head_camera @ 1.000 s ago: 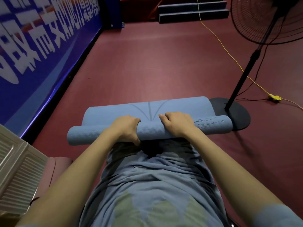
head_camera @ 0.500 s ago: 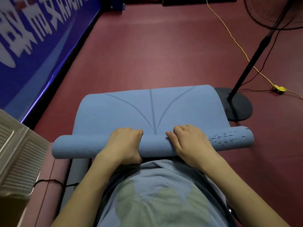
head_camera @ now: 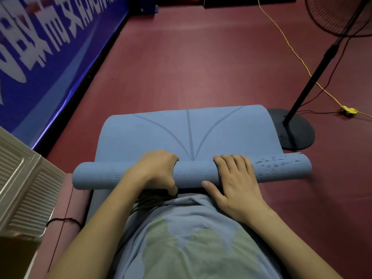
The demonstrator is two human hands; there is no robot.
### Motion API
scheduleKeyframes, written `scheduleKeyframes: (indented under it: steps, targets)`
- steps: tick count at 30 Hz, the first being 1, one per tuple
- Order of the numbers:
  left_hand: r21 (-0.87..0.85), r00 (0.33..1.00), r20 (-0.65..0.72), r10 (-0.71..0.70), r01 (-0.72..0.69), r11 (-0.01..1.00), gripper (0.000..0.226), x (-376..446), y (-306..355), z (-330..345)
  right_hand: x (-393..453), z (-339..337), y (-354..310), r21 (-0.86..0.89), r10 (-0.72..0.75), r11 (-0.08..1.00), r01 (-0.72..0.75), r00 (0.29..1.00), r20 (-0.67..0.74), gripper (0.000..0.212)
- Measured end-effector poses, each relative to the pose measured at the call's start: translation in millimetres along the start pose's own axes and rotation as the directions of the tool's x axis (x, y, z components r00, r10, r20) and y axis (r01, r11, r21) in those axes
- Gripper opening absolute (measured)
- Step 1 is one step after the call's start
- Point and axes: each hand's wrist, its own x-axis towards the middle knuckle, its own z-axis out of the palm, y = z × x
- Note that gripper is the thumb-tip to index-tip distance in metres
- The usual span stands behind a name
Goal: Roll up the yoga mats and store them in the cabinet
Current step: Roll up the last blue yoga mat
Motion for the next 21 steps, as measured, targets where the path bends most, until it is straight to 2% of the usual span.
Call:
scheduleKeyframes:
  steps: [5,10,12,14,17,21]
  targets:
    - [0.019,0.974,-0.205,-0.093,0.099,0.995,0.062,-5,7,24,18,-4,6,-0.012,-0.017,1.0,0.018,0.995,0.101,0.066]
    - [-0.01,0.868,-0.489,-0.087,0.095,0.995,0.068,-7,4,48,38,-9,9,-0.051,-0.021,0.998,0.033,0.977,0.212,0.074]
    - [0.011,0.86,-0.507,-0.054,0.069,0.998,0.066,-6,1,46,47,-12,10,-0.038,-0.025,0.999,0.036,0.963,0.269,0.083]
    - [0.065,0.88,-0.474,0.025,0.006,0.998,0.067,-1,-6,39,57,-14,11,-0.015,-0.014,1.0,0.02,0.95,0.311,0.088]
    - [0.078,0.895,-0.43,0.119,-0.094,0.993,0.071,6,-20,25,71,-15,13,-0.009,0.004,1.0,-0.001,0.927,0.375,0.076]
    - [0.148,0.892,-0.438,0.107,-0.045,0.988,0.074,-4,-15,21,90,-14,14,0.019,0.011,1.0,-0.022,0.901,0.435,0.07]
